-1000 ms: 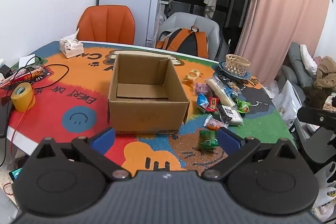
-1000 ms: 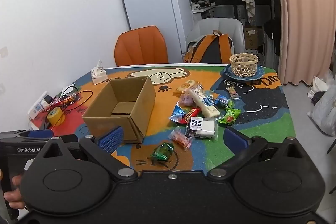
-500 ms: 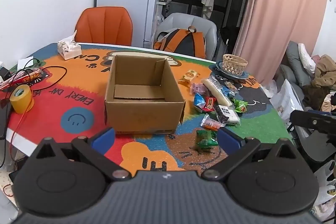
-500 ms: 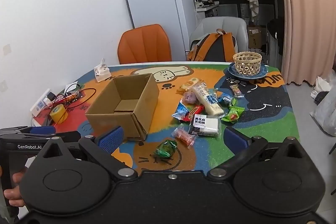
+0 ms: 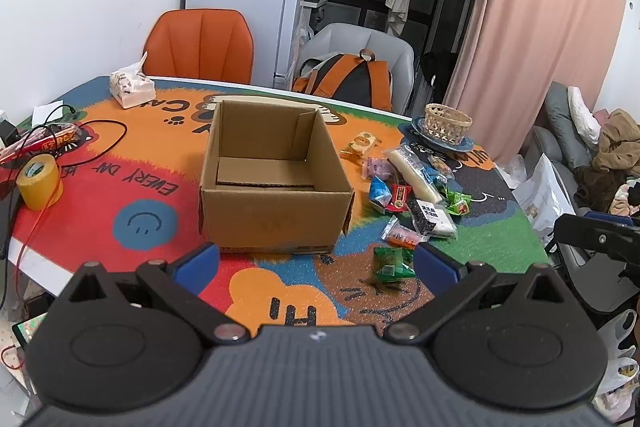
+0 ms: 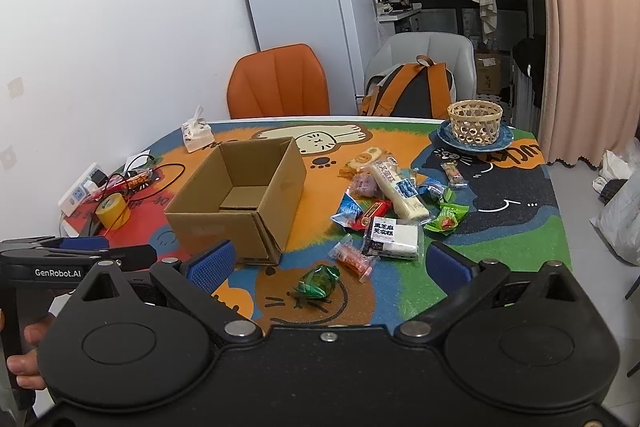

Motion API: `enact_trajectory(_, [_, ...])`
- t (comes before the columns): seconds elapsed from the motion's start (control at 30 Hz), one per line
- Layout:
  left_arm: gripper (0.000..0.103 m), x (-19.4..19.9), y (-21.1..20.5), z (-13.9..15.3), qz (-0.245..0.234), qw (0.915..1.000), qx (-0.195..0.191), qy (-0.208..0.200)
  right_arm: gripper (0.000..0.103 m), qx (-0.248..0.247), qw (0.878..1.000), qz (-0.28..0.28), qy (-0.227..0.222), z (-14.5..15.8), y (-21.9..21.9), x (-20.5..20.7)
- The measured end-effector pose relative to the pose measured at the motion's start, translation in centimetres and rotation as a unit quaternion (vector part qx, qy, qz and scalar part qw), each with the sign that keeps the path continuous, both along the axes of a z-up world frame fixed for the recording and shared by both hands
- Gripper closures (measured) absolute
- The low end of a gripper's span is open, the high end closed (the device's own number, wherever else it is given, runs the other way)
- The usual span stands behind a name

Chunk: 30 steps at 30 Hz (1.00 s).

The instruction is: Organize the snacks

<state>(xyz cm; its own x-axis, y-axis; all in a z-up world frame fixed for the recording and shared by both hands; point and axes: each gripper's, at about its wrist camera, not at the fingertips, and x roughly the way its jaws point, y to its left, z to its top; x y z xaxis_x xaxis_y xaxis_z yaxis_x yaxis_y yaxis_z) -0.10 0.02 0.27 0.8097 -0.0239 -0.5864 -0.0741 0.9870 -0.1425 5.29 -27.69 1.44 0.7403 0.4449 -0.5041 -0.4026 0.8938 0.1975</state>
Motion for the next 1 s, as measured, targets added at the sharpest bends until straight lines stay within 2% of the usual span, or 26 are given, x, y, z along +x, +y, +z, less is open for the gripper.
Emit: enact_trajectory(1.0, [0.000,0.01,-0.39,-0.26,-0.002,1.0000,-0.001,0.000,0.000,-0.004,1.000,0.004,0.000,-0.16,0.12,0.06])
